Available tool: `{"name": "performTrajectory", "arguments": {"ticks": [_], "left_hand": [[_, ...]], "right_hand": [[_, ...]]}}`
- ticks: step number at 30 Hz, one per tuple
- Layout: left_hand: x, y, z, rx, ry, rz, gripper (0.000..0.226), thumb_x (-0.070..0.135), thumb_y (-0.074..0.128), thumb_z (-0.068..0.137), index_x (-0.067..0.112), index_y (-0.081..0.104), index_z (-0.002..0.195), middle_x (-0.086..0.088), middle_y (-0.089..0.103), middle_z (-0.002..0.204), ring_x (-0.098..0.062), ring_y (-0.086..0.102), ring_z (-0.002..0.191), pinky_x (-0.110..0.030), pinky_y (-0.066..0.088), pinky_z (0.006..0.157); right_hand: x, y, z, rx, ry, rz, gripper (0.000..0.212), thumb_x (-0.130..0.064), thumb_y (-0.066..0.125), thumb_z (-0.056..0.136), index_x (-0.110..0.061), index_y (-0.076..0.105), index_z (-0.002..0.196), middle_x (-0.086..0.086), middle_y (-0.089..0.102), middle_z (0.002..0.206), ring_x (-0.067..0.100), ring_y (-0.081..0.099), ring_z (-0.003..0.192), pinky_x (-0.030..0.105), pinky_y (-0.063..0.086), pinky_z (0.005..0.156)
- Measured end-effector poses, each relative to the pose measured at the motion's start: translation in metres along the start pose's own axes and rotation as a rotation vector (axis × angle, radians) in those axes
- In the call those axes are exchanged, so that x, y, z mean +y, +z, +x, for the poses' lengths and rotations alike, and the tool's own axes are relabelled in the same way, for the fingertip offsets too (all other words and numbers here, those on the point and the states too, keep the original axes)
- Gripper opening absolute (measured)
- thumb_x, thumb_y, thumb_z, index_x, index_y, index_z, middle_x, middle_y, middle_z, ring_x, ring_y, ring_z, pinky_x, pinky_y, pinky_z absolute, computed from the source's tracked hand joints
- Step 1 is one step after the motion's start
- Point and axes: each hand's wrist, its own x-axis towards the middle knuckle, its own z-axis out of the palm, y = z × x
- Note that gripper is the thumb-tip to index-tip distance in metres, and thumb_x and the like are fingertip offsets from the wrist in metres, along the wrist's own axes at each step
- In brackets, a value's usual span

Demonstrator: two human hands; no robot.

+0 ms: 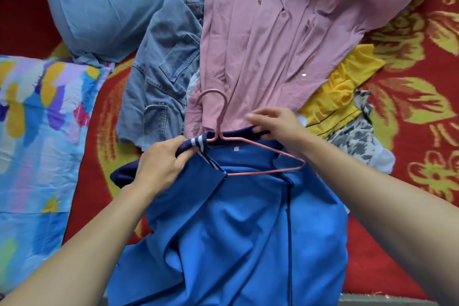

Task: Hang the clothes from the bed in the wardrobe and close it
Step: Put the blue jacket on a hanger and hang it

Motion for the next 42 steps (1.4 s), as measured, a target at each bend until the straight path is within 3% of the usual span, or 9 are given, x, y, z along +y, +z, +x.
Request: {"name": "performTrajectory", "arguments": {"ticks": [3, 6, 12, 18, 21, 25, 29, 32, 42], "left_hand": [[-0.005, 0.003, -0.012, 0.036, -0.016, 0.029, 0.048, 0.067, 0.041, 0.081, 0.025, 0.034, 0.059, 0.008, 0.04, 0.051, -0.031, 0.048, 0.062, -0.035, 0.028, 0.053], [0.002, 0.005, -0.017, 0.087, -0.035, 0.055, 0.055, 0.073, 0.03, 0.079, 0.024, 0.03, 0.055, 0.006, 0.038, 0.048, -0.025, 0.041, 0.056, -0.034, 0.022, 0.052], [0.002, -0.004, -0.019, 0.169, 0.004, 0.134, 0.057, 0.07, 0.028, 0.083, 0.021, 0.037, 0.056, -0.001, 0.044, 0.049, -0.034, 0.055, 0.059, -0.032, 0.022, 0.051], [0.023, 0.007, -0.009, 0.136, -0.025, 0.158, 0.06, 0.072, 0.036, 0.086, 0.022, 0.032, 0.054, -0.007, 0.06, 0.063, -0.035, 0.059, 0.069, -0.033, 0.029, 0.055], [0.037, 0.019, 0.0, 0.129, -0.12, 0.079, 0.055, 0.064, 0.046, 0.087, 0.016, 0.044, 0.061, -0.011, 0.061, 0.068, -0.037, 0.057, 0.075, -0.036, 0.03, 0.058], [0.039, 0.027, 0.008, 0.136, -0.073, -0.073, 0.055, 0.068, 0.045, 0.082, 0.018, 0.036, 0.059, 0.001, 0.043, 0.055, -0.033, 0.049, 0.066, -0.037, 0.032, 0.056], [0.036, 0.021, 0.002, 0.142, 0.005, -0.14, 0.054, 0.066, 0.042, 0.083, 0.017, 0.036, 0.061, 0.002, 0.038, 0.05, -0.02, 0.041, 0.055, -0.036, 0.029, 0.052], [0.042, 0.019, -0.005, 0.137, 0.023, -0.209, 0.048, 0.06, 0.047, 0.086, 0.024, 0.032, 0.058, 0.003, 0.034, 0.049, -0.011, 0.037, 0.05, -0.034, 0.027, 0.05], [0.011, 0.012, -0.028, 0.213, -0.075, -0.421, 0.048, 0.031, 0.058, 0.093, 0.012, 0.033, 0.058, 0.005, 0.025, 0.054, -0.012, 0.024, 0.053, -0.031, 0.022, 0.052]], "right_hand": [[0.025, -0.037, 0.013, 0.449, 0.03, -0.566, 0.037, -0.037, 0.084, 0.065, -0.024, 0.056, 0.085, 0.0, 0.063, 0.091, 0.016, 0.061, 0.078, 0.029, 0.049, 0.069], [0.048, -0.04, 0.015, 0.387, 0.099, -0.94, 0.051, -0.051, 0.078, 0.059, -0.029, 0.054, 0.099, 0.0, 0.058, 0.104, 0.024, 0.06, 0.095, 0.035, 0.045, 0.077], [0.071, -0.078, 0.009, 0.486, 0.061, -1.003, 0.032, -0.01, 0.057, 0.077, -0.02, 0.059, 0.107, 0.012, 0.064, 0.115, 0.036, 0.059, 0.104, 0.039, 0.046, 0.084], [0.036, -0.128, -0.022, 0.595, 0.014, -0.832, 0.02, -0.006, 0.06, 0.073, -0.018, 0.071, 0.085, 0.006, 0.07, 0.086, 0.028, 0.062, 0.086, 0.032, 0.045, 0.071], [0.002, -0.102, -0.055, 0.223, 0.067, -0.503, 0.011, -0.001, 0.058, 0.075, -0.004, 0.068, 0.073, 0.005, 0.055, 0.064, 0.018, 0.049, 0.064, 0.024, 0.034, 0.053], [-0.006, -0.061, -0.091, -0.328, 0.12, -0.713, 0.034, -0.036, 0.074, 0.08, -0.012, 0.063, 0.058, -0.001, 0.056, 0.053, 0.008, 0.048, 0.052, 0.021, 0.038, 0.05], [0.0, -0.056, -0.063, 0.237, -0.316, -0.843, 0.02, -0.048, 0.072, 0.077, -0.029, 0.068, 0.076, -0.011, 0.066, 0.073, 0.01, 0.062, 0.075, 0.029, 0.045, 0.067], [-0.004, -0.036, -0.048, 0.087, -0.445, -0.782, 0.031, -0.044, 0.07, 0.083, -0.03, 0.069, 0.11, -0.006, 0.067, 0.104, 0.01, 0.06, 0.099, 0.031, 0.047, 0.087], [0.021, -0.044, -0.037, 0.064, -0.532, -0.964, 0.031, -0.053, 0.059, 0.082, -0.027, 0.068, 0.094, -0.003, 0.062, 0.1, 0.023, 0.057, 0.098, 0.044, 0.048, 0.084]]}}
